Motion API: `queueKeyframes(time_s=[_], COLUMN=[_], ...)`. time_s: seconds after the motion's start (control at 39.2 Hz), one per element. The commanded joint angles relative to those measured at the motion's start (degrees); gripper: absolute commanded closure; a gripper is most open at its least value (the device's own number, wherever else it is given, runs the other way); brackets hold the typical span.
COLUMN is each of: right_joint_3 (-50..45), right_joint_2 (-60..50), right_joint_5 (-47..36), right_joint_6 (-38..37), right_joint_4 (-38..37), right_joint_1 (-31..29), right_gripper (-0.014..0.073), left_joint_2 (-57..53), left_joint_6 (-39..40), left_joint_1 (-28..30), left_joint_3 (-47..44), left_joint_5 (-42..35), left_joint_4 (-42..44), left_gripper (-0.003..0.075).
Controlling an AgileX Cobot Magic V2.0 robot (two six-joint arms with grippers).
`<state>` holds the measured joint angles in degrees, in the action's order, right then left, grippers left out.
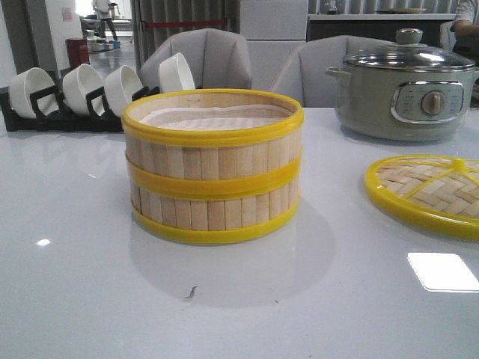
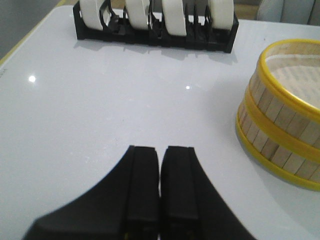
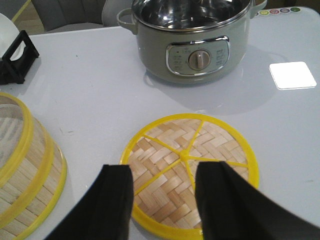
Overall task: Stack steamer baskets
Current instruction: 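Move the right gripper over the woven bamboo lid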
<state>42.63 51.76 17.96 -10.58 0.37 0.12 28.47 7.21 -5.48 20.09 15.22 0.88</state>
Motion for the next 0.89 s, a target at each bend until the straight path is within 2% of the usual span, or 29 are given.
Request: queueKeyframes(time_s=[0.0,0.41,0.69,0.87], right_joint_3=[2.09,2.09,2.09,2.09], right_joint_2=[-0.43,-0.43,2.48,5.57], right_joint_5=[-3.76,-3.33,6.88,9.49], right_joint_6=[0.37,0.37,0.37,0.37], right_joint_4=[-0.37,-0.37,-0.37,-0.37], right_joint_1=[-0.22,-0.22,-0.22,-0.22], right_gripper=[0.0179,0.0179,0.0179,0.0179], left_joint_2=[0.00,0.00,0.00,0.00], left_joint_6=[0.33,0.33,0.33,0.33], left_joint_1=[0.12,0.12,0.12,0.12], left_joint_3=[1.70,1.70,1.70,1.70], left_joint_5=[-6.10,-6.29,-6.29,-6.29], left_joint_4=[-0.47,-0.47,-0.47,-0.47], left_gripper=[0.0636,0.0636,0.0636,0.0636])
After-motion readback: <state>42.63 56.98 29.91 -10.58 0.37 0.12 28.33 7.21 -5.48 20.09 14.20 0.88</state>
